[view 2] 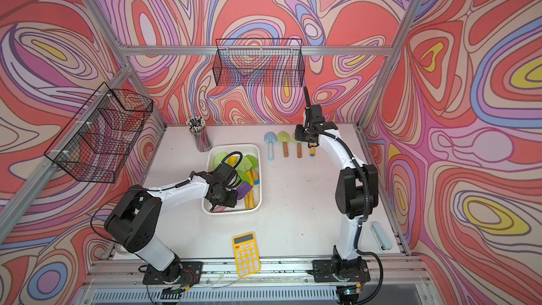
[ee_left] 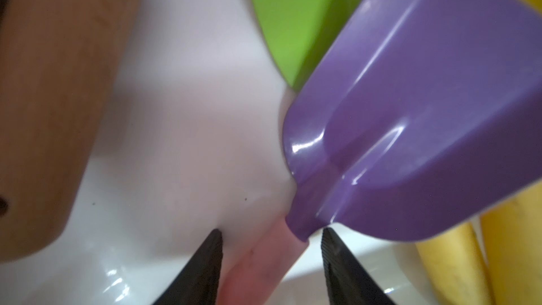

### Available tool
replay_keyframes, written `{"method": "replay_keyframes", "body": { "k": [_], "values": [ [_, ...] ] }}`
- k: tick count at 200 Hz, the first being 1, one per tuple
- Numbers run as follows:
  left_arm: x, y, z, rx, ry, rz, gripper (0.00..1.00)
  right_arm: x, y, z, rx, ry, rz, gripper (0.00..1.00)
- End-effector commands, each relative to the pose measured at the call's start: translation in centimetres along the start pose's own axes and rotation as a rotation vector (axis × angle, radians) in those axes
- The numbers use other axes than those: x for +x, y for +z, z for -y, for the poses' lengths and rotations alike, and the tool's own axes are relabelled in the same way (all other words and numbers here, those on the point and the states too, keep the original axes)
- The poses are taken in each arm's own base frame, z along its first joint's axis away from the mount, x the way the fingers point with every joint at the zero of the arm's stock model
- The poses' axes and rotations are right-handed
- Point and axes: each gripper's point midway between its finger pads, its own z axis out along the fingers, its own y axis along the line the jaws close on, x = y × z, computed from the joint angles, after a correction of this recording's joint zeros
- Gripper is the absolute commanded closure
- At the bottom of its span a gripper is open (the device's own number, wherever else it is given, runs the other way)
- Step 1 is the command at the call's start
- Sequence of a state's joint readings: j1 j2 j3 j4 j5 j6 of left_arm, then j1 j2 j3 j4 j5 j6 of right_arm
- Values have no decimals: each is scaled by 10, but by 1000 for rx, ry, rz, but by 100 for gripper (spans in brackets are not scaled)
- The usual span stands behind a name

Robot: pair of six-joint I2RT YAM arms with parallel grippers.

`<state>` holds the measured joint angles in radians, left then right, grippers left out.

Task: Take the shovel out of the storage box
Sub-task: Pick up the shovel from the storage box.

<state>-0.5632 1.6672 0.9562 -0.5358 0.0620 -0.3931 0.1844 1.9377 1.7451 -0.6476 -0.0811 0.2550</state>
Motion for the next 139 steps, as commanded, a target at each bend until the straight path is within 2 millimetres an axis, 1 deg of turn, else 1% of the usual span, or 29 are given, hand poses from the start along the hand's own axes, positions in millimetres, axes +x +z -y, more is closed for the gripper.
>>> {"method": "replay_keyframes", "body": {
  "k": [1,12,37,63,81,87,99,113,139],
  "values": [
    [-1,6,-1,-21,1,-29,57,-1,-12,-7,14,-15,25,59],
    [-5,7,1,-19,-2,-26,61,1,-13,-11,24,-28,26,59],
    [-12,10,1,-23,-16,-25,81,6,-21,-18,31,-45,41,60],
    [-18,11,-4,-21,-50,-12,88,12,-23,-19,31,-44,33,60],
    [-24,10,-6,-18,-68,5,88,17,-21,-20,29,-48,23,60],
    [-26,9,-6,-17,-67,10,85,19,-21,-20,30,-49,21,60],
    [-27,6,-5,-14,-67,19,77,22,-20,-21,28,-51,17,60],
    [-26,1,-6,-11,-67,26,70,24,-19,-23,26,-54,13,60],
    [-17,-5,-10,-24,-63,19,67,27,-18,-24,22,-51,12,60]
  ]
}}
